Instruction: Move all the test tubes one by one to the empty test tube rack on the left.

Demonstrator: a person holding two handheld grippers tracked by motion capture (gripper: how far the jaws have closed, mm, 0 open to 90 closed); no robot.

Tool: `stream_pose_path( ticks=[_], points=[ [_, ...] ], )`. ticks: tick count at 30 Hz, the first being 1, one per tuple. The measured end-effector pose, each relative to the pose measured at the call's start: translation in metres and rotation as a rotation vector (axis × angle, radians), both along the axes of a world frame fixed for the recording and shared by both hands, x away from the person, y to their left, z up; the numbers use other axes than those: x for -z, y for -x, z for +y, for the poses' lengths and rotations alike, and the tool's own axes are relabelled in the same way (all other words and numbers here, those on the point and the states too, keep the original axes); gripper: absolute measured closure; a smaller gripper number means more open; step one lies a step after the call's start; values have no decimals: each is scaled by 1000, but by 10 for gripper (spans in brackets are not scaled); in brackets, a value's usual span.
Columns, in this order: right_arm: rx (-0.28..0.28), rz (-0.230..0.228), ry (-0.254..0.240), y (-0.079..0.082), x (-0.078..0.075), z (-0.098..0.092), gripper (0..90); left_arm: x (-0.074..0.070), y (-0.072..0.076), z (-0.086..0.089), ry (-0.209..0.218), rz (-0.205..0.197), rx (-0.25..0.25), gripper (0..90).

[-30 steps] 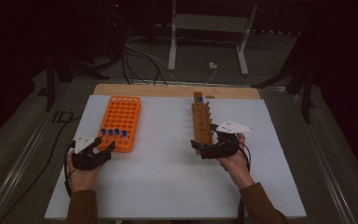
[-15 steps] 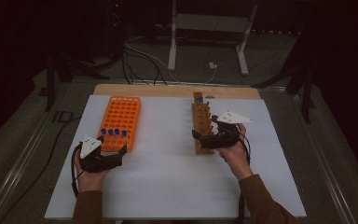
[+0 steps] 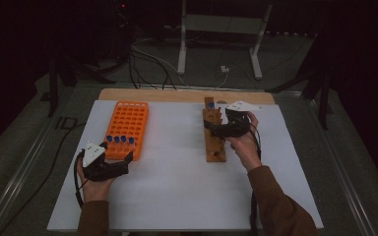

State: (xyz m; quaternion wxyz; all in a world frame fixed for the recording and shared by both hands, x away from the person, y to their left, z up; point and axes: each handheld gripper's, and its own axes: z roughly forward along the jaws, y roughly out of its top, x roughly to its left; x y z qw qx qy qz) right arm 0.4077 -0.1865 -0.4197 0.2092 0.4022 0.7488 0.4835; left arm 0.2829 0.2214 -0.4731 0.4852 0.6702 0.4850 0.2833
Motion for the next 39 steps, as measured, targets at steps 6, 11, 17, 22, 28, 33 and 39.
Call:
stream_pose_path(
  ticks=[6,11,17,22,28,33,39],
  points=[
    [40,35,11,-25,7,1,55,-1,0,0,-4,-5,-16,3],
    [67,72,30,-43,15,5,140,-2,1,3,24,-14,-27,3],
    [97,70,49,-58,25,10,443,-3,2,7,48,-22,-38,3],
    [122,63,56,-65,29,13,566,-3,3,8,61,-23,-42,3],
    [139,83,82,-73,32,19,669,-3,4,10,70,-24,-45,3],
    [152,104,93,-77,37,19,757,-3,4,11,71,-23,-46,3],
    [152,93,119,-75,37,21,758,-3,4,9,69,-23,-43,3]
  ],
)
